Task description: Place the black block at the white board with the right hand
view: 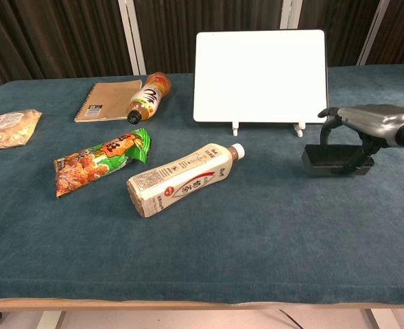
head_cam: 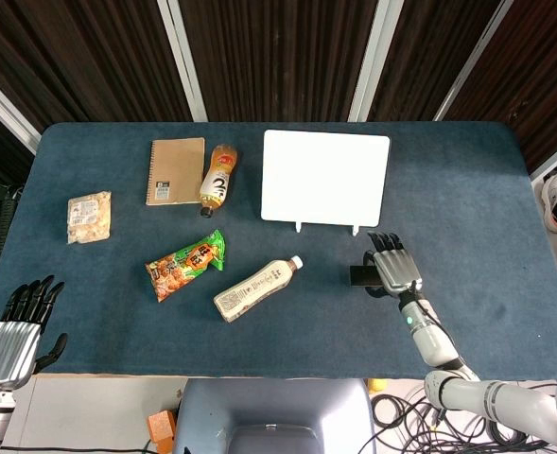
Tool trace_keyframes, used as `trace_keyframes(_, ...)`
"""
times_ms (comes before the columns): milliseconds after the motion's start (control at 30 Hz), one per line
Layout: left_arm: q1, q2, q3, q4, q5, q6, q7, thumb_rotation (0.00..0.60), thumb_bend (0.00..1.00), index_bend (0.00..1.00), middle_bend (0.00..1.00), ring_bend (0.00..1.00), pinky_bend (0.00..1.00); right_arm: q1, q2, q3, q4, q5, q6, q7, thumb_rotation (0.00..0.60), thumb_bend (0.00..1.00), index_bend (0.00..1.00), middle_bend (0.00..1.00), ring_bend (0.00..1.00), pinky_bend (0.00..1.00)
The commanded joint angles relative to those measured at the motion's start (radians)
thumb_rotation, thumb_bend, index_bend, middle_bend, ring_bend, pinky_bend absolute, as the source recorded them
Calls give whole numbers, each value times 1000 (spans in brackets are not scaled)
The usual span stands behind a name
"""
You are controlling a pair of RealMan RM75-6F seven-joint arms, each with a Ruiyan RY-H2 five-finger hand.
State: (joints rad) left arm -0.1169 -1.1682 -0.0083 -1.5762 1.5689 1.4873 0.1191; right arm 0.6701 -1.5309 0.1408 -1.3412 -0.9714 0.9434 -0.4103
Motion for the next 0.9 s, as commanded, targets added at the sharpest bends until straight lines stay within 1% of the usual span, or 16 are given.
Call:
trace_keyframes(33,-2,-2,-2,1,-5,-5,1,600,364,0,18,6,92,15,-16,32,31,-57,73,-22,600,294,666,40,0,0)
trace_keyframes(133,-7,-7,-6,5,-9,-11,5,600,363,0,14,6,92,60,-51,81,99,-72,124,-86,600,294,666,40,0,0)
trace_keyframes(167,-9,-9,-7,6,-12,-15,7,600,364,0,14,6,92,82,-72,103,140,-76,140,-110,600,294,666,40,0,0)
trace_keyframes(233,-12,-12,-9,7,-19,-22,12,600,363,0,14,7,91,118,-112,129,219,-90,167,-144,600,294,666,40,0,0)
trace_keyframes(267,-14,-13,-11,8,-23,-28,15,600,363,0,14,7,91,143,-141,139,283,-102,180,-171,600,294,665,40,0,0)
trace_keyframes(367,-18,-20,-16,14,-26,-29,13,600,363,0,3,7,93,204,-211,145,454,-123,191,-266,600,294,656,40,0,0)
trace_keyframes(433,-18,-25,-18,21,-22,-21,12,600,363,0,0,7,93,232,-254,147,545,-126,183,-308,600,294,651,40,0,0)
trace_keyframes(500,-17,-30,-17,27,-16,-14,11,600,364,0,0,7,93,259,-300,147,635,-134,162,-306,600,294,652,40,0,0)
trace_keyframes(600,-17,-32,-17,31,-17,-15,9,600,363,0,0,7,92,294,-368,133,780,-163,131,-282,600,294,649,40,0,0)
trace_keyframes(633,-19,-33,-20,32,-21,-17,10,600,364,0,0,7,92,308,-395,130,834,-173,119,-270,600,294,645,40,0,0)
trace_keyframes(733,-21,-36,-25,34,-35,-25,14,600,363,0,0,7,92,340,-463,138,953,-184,98,-205,600,294,639,40,0,0)
trace_keyframes(900,-27,-36,-31,34,-56,-41,18,600,363,0,0,7,92,384,-540,155,1081,-182,20,-130,600,294,617,42,0,0)
